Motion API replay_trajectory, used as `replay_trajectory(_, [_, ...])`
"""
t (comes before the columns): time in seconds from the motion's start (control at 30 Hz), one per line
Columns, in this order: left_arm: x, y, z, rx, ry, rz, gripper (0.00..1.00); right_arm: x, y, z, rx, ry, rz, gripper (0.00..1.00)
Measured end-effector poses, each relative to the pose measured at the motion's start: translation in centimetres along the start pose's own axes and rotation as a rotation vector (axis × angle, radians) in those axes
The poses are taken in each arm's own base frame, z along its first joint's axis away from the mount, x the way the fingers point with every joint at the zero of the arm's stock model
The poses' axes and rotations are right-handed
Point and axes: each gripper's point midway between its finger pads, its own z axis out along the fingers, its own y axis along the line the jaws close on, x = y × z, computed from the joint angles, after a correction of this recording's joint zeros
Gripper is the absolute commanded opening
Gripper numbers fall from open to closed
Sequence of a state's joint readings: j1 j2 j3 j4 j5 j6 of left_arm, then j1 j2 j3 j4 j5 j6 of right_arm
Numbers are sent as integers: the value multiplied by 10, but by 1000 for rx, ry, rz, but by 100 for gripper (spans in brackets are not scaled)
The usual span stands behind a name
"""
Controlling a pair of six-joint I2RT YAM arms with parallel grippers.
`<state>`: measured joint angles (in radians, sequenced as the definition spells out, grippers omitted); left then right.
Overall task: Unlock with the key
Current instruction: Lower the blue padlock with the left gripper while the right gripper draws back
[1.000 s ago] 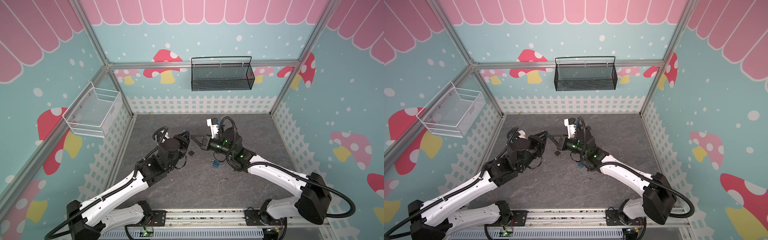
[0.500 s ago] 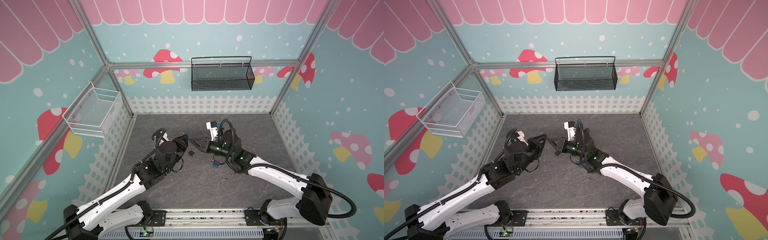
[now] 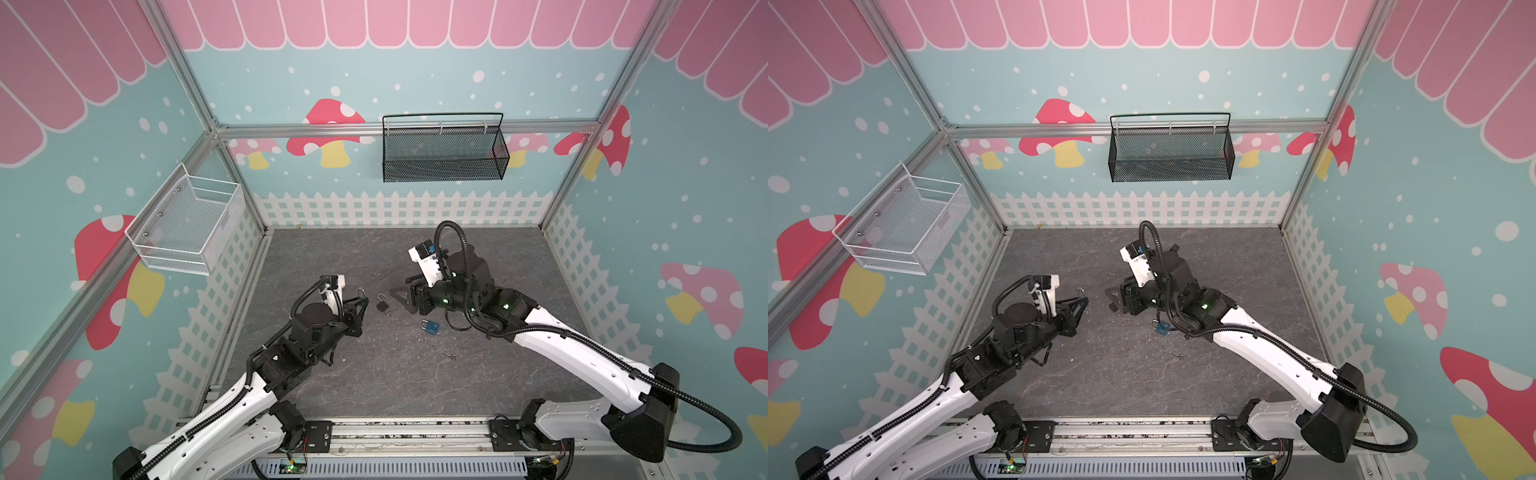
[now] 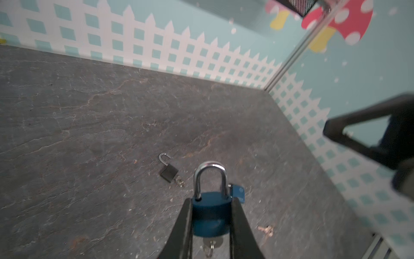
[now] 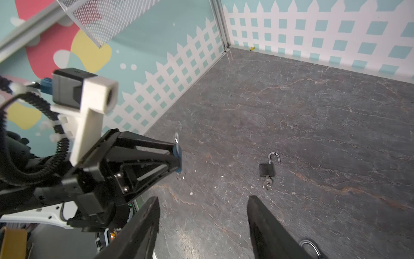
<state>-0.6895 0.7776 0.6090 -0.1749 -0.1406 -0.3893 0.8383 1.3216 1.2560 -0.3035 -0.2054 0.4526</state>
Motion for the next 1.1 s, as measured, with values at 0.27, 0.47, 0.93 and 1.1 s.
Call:
replay_trajectory(0.27, [8, -18, 6, 133, -51, 201, 0, 25, 3, 36, 7, 159, -59, 67])
replay_trajectory(0.47, [-3, -28, 5, 175, -100, 253, 0, 19, -2, 42, 48, 178, -69, 67])
replay_trajectory(0.93, [1, -28, 9, 173, -91, 305, 0, 3, -12, 49, 141, 220, -114, 66])
replay_trajectory(1.1, [5, -27, 13, 168, -75, 309, 0, -1, -2, 48, 124, 218, -126, 66])
